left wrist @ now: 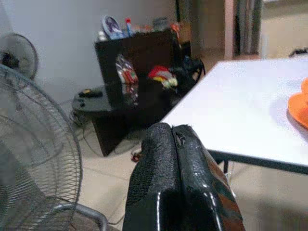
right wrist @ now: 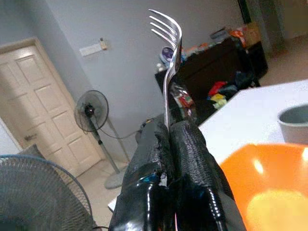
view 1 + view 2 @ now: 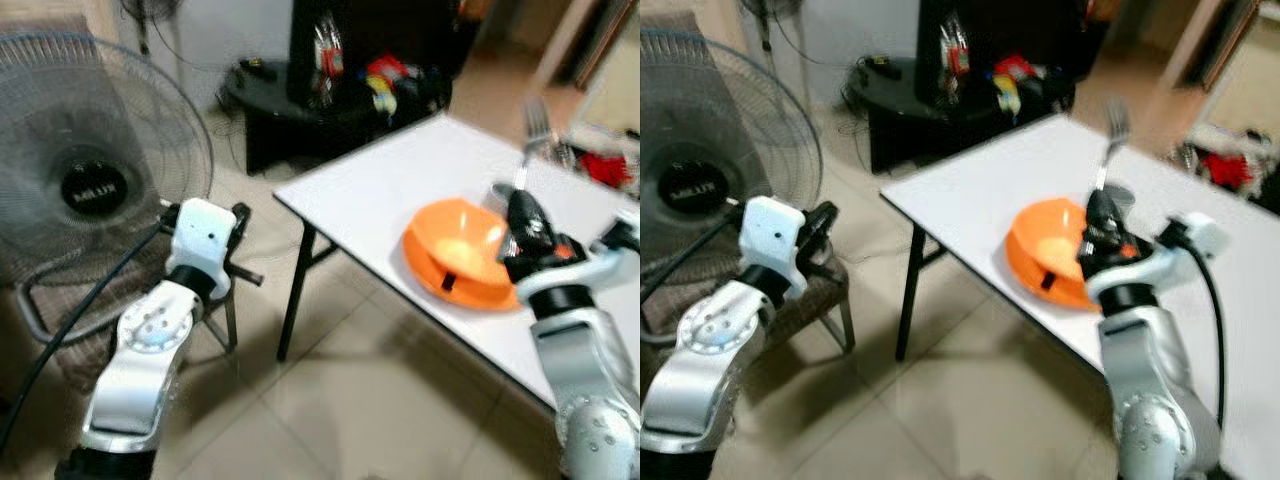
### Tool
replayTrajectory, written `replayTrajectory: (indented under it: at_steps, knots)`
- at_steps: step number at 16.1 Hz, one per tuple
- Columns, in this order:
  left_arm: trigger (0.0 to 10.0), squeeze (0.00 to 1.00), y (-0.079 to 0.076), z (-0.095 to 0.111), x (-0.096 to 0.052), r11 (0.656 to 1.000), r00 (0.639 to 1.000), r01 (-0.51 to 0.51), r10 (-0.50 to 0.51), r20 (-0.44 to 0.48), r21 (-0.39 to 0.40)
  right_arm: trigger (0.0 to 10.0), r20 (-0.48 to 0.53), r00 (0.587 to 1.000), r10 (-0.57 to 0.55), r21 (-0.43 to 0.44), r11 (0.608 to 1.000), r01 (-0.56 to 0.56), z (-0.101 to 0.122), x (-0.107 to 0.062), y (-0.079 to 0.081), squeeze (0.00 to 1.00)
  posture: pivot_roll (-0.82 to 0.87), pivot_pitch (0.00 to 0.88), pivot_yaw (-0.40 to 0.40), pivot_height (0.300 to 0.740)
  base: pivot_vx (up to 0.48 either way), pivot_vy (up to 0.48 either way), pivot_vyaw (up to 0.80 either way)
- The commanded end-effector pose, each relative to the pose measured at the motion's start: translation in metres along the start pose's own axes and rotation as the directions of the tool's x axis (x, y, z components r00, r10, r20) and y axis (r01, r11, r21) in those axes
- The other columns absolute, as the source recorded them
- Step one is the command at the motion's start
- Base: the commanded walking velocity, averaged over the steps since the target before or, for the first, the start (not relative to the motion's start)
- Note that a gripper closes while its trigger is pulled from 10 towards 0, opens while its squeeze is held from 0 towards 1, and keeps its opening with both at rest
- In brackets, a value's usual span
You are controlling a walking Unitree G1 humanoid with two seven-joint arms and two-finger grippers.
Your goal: Setting the table
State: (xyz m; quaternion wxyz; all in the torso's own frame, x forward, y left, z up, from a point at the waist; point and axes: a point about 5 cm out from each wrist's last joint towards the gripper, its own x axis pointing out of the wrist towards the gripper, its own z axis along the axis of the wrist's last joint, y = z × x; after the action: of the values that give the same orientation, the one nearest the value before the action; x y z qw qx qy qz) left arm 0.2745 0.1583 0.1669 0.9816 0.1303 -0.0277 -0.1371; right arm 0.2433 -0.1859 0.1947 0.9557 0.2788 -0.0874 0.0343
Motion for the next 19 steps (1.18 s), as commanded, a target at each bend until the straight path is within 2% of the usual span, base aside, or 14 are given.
replayTrajectory:
  at_steps: [1, 3, 8, 12, 18, 19]
  knots:
    - [10.0, 0.0, -0.004, 0.005, 0.005, 1.0, 1.0, 0.015, -0.015, 0.016, 0.003, 10.0, 0.014, 0.999, -0.047, -0.011, 0.999, 0.047, 0.003, -0.002, -0.008, 0.0, 0.03, 0.0, -0.07, 0.74, 0.0, 0.356, -0.8]
    - [10.0, 0.0, -0.002, 0.006, 0.007, 1.0, 1.0, 0.003, -0.003, 0.014, -0.01, 10.0, -0.001, 0.997, -0.072, 0.001, 0.997, 0.072, -0.002, -0.004, -0.011, 0.0, 0.03, 0.0, -0.061, 0.74, 0.0, 0.122, -0.63]
    - [10.0, 0.0, 0.002, 0.007, 0.011, 1.0, 1.0, -0.016, 0.016, 0.021, -0.025, 10.0, -0.029, 0.997, -0.069, 0.017, 0.997, 0.069, -0.008, -0.006, -0.011, 0.0, 0.03, 0.0, -0.046, 0.74, 0.0, 0.0, 0.0]
    - [10.0, 0.0, 0.003, 0.007, 0.012, 1.0, 1.0, -0.011, 0.012, 0.019, -0.011, 10.0, -0.059, 0.997, -0.048, 0.014, 0.999, 0.049, -0.013, -0.003, -0.009, 0.0, 0.03, 0.0, -0.045, 0.74, 0.325, 0.0, 0.0]
    - [10.0, 0.0, 0.006, 0.006, 0.011, 1.0, 1.0, -0.014, 0.015, 0.021, -0.003, 10.0, -0.075, 0.997, -0.033, 0.004, 0.999, 0.033, -0.016, -0.003, -0.008, 0.0, 0.04, 0.0, -0.055, 0.74, 0.349, 0.0, -0.79]
    - [10.0, 0.0, 0.007, 0.006, 0.01, 1.0, 1.0, -0.014, 0.014, 0.02, -0.001, 10.0, -0.079, 0.996, -0.032, 0.004, 0.999, 0.033, -0.018, -0.003, -0.009, 0.0, 0.04, 0.0, -0.057, 0.74, 0.349, 0.0, 0.0]
